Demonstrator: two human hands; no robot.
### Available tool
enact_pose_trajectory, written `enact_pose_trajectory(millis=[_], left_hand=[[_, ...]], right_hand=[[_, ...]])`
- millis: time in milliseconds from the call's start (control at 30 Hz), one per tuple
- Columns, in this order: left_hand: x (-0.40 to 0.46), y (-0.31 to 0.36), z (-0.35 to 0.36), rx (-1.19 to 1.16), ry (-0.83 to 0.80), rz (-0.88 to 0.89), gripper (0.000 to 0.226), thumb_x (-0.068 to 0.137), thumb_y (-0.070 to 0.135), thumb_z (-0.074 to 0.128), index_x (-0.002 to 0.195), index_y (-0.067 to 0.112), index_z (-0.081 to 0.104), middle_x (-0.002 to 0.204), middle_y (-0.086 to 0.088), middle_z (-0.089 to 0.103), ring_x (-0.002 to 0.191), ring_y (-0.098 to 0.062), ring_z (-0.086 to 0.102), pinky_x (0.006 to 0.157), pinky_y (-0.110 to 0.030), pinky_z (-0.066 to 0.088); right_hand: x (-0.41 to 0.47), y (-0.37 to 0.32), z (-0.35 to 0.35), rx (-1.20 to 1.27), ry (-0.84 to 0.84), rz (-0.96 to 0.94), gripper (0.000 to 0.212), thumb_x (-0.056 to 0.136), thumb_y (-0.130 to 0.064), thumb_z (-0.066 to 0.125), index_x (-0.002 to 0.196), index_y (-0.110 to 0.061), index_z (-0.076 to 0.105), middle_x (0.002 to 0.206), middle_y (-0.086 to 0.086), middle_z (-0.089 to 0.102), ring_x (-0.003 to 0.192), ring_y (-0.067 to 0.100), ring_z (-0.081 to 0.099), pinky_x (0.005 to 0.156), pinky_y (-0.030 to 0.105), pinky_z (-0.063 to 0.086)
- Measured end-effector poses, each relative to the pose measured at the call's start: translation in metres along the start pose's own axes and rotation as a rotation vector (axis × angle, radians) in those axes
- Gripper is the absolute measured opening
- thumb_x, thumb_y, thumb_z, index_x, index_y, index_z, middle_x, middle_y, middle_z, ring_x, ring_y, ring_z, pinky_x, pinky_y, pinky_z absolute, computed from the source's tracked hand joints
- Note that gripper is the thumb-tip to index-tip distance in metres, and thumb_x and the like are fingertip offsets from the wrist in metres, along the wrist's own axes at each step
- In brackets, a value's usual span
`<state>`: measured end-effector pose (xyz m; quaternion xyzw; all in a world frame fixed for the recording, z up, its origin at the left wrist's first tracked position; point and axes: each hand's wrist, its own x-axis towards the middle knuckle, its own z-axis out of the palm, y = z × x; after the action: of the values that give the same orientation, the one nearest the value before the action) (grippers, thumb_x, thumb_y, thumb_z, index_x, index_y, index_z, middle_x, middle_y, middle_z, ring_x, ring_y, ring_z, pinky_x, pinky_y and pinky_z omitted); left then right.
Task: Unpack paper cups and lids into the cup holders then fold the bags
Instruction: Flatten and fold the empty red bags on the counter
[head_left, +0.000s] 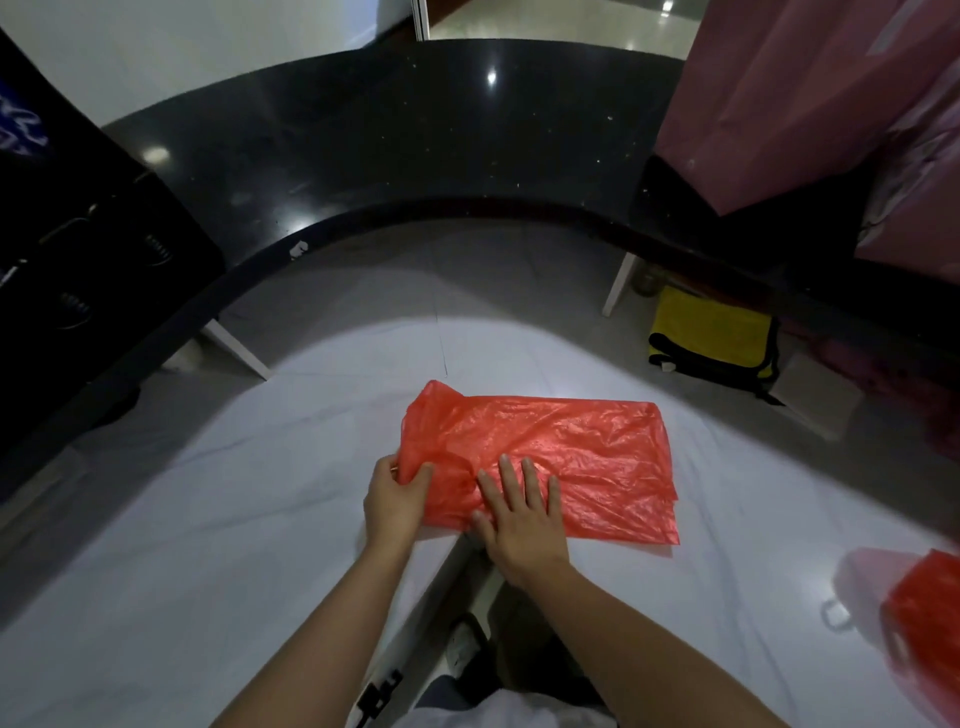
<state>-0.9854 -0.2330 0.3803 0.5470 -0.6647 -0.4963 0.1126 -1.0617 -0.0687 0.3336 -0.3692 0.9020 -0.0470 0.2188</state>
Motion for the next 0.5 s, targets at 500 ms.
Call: enact_pose_trajectory(millis=[500], left_hand=[[0.006, -0.006, 0.035, -0.808, 0.268, -0.382, 0.038, 0.091, 0.024, 0.072, 0.127, 0.014, 0.066, 0.110, -0.005, 0.072, 0.094, -0.025, 0.072, 0.090, -0.048, 0.059]], right_hand=[[0.020, -0.005, -0.017, 0.088, 0.147, -0.008, 0.062, 0.101, -0.064, -0.003, 0.158, -0.040, -0.012, 0.164, -0.007, -0.030, 0.150, 0.019, -0.030, 0.119, 0.050, -0.023]])
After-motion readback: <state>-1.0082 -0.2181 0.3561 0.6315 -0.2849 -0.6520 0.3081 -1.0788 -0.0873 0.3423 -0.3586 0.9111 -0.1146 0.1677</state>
